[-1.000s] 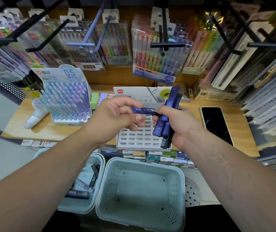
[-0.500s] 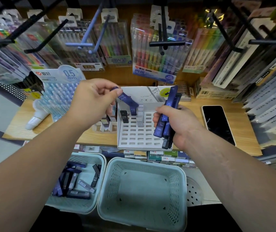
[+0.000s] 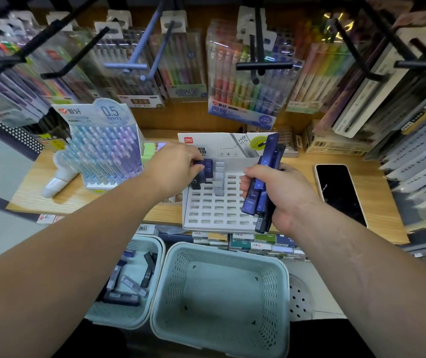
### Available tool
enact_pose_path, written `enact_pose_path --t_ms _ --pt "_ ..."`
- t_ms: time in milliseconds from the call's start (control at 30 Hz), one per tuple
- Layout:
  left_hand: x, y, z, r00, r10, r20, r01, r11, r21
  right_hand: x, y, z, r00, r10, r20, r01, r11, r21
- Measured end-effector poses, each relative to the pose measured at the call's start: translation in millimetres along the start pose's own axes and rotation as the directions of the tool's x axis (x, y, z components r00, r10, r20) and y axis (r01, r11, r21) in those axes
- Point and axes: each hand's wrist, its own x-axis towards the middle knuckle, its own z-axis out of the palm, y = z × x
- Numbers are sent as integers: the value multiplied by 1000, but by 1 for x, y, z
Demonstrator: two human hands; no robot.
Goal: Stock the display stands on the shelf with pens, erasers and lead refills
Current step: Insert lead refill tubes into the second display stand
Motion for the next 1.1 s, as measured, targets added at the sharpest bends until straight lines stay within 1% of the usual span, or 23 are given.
enact_pose_path --t_ms 233,533,867,1100 --pt "4 -1 2 1000 -14 21 14 1000 19 1 -1 -2 1000 -3 12 3 1000 -20" --pt "8 4 5 997 41 61 -45 997 56 1 0 -2 1000 -9 14 10 1000 -28" --pt "9 3 1 994 64 86 -64 998 6 0 0 -2 1000 -9 27 11 999 -46" --pt "12 2 -2 987 93 134 -105 991 86 -1 1 -1 999 -5 40 7 999 -36"
